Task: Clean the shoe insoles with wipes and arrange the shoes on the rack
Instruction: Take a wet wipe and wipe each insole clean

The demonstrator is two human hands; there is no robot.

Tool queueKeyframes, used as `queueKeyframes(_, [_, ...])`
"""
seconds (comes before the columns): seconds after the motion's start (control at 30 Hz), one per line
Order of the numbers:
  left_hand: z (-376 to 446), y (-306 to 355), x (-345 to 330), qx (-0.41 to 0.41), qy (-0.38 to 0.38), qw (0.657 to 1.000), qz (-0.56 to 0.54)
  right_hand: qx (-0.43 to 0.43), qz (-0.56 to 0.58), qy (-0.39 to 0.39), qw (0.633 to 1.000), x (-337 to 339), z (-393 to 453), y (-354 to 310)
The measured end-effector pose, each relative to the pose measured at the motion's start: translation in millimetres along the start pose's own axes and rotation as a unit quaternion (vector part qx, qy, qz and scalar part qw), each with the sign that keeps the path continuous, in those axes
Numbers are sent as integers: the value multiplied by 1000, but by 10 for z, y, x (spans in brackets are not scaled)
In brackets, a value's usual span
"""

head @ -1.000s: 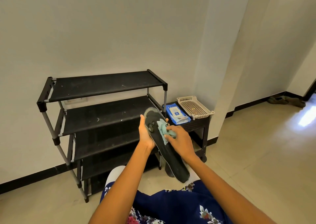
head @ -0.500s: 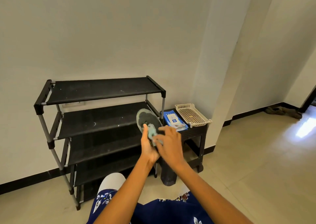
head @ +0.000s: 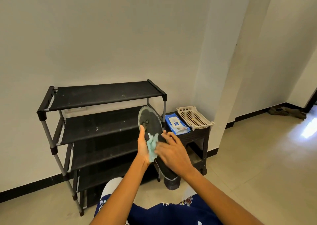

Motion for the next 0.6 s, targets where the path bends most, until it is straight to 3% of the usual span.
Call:
queueKeyframes(0.13, [-41, -73, -103, -16, 33, 998, 45, -144, 77, -35, 986, -5, 245, 240])
queueKeyframes(0.23, [2, 81, -6, -36, 38, 998, 18, -45, 130, -60, 989, -51, 175, 49])
queueKeyframes(0.3, [27, 82, 77, 0, 36, 999, 10, 38, 60, -58, 996, -72, -12, -27])
queueKeyframes(0.37, [22, 0, 71, 20, 33, 999, 21, 19, -15, -58, 998, -88, -9, 100])
queueKeyframes(0.47, [-9, -85, -72, -4, 33, 998, 61, -108, 32, -53, 992, -37, 194, 311])
queueKeyframes(0.53, [-8, -29, -99, -16, 29, 998, 49, -77, 68, -48, 994, -49, 241, 199])
queueKeyframes(0.6, [19, 68, -20, -11, 35, 999, 31, 25, 73, -44, 996, -99, 125, -5])
Point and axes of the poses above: each hand's wrist, its own z-axis towards the middle knuckle, its own x-axis out of the back of the hand, y = z × x, the point moved 7 cm from there along z, towards the middle knuckle, and after that the axes turned 4 degrees about -y, right-handed, at the moved point
